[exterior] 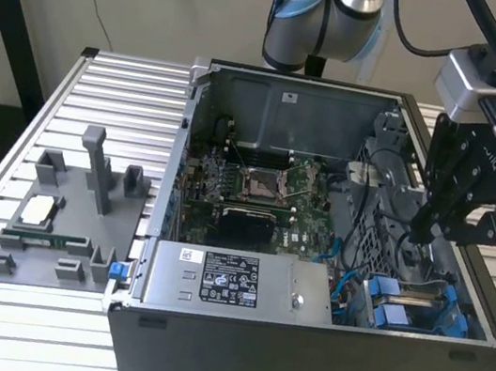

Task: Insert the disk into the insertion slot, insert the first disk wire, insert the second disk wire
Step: 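Insert the first disk wire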

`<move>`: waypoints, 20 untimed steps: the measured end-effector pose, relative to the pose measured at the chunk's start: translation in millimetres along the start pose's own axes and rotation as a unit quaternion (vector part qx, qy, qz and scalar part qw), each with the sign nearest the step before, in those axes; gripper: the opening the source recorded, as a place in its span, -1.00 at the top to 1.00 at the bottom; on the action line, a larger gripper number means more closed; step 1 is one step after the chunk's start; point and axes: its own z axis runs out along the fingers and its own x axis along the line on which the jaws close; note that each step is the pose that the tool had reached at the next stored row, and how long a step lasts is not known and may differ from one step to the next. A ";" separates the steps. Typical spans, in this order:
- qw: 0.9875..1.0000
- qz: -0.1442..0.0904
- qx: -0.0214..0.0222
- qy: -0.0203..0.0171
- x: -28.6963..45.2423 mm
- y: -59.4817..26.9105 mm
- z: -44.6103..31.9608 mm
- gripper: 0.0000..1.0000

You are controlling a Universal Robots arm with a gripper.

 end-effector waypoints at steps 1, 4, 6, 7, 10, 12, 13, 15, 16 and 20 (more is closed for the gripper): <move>1.000 0.000 -0.001 0.000 1.2 -0.5 0.0 1.00; 1.000 0.000 -0.004 0.000 4.5 -2.3 0.0 1.00; 1.000 0.001 -0.006 0.000 6.8 -3.6 0.0 1.00; 1.000 0.001 -0.007 0.000 7.7 -4.2 0.0 1.00; 1.000 0.001 -0.010 0.001 10.3 -5.9 0.3 1.00; 1.000 0.001 -0.011 0.001 11.9 -6.9 0.5 1.00; 1.000 0.001 -0.012 0.002 12.4 -7.3 0.7 1.00; 1.000 0.001 -0.013 0.004 13.5 -8.0 1.1 1.00; 1.000 0.002 -0.013 0.005 14.0 -8.4 1.4 1.00; 1.000 0.002 -0.016 0.008 16.4 -10.8 2.4 1.00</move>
